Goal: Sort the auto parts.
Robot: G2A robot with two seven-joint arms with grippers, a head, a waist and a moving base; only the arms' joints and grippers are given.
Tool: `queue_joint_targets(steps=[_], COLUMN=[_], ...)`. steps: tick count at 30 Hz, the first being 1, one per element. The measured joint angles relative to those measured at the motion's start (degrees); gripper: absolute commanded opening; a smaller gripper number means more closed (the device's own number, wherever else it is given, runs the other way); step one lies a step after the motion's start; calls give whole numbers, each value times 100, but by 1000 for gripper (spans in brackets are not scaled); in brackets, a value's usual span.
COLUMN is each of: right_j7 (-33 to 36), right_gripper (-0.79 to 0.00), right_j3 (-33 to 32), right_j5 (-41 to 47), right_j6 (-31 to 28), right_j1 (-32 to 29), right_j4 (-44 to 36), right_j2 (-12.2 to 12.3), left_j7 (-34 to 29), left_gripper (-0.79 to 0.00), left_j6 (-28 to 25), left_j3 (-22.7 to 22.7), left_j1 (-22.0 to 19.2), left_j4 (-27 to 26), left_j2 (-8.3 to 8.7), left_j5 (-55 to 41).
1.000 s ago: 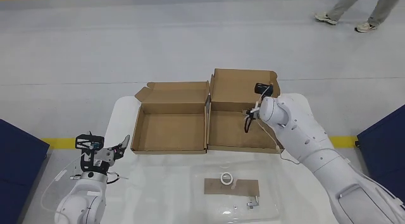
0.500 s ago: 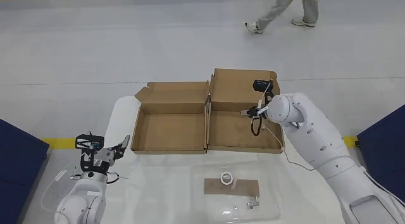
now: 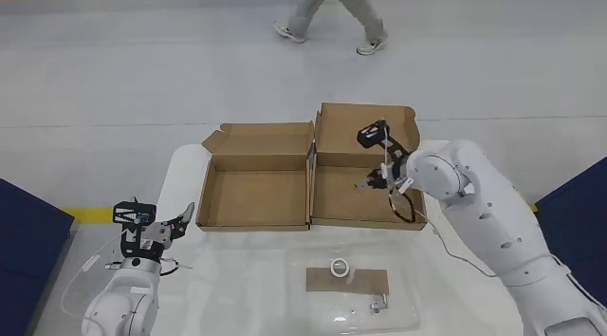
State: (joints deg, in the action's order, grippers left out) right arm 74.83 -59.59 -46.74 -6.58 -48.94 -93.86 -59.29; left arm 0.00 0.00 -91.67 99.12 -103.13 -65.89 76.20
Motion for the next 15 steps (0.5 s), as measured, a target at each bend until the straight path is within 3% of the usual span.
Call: queue_joint_targets(steps=[2, 11, 15], right_j7=[96, 41, 263], right_gripper=[0, 0, 0], right_j3=[-12, 4, 0], right_j5=[-12, 10, 693], right_j6=[-337, -112, -935], right_j1=[-17, -28, -70], right_j4=[-42, -47, -288], right_j2=[13, 5, 40], left_j7=[0, 0, 0], left_gripper=[0, 0, 0], left_j6=[0, 0, 0], left_j3=[0, 0, 0], left_j1=[0, 0, 0], left_j4=[0, 0, 0], left_j2=[0, 0, 0], left_j5=[0, 0, 0])
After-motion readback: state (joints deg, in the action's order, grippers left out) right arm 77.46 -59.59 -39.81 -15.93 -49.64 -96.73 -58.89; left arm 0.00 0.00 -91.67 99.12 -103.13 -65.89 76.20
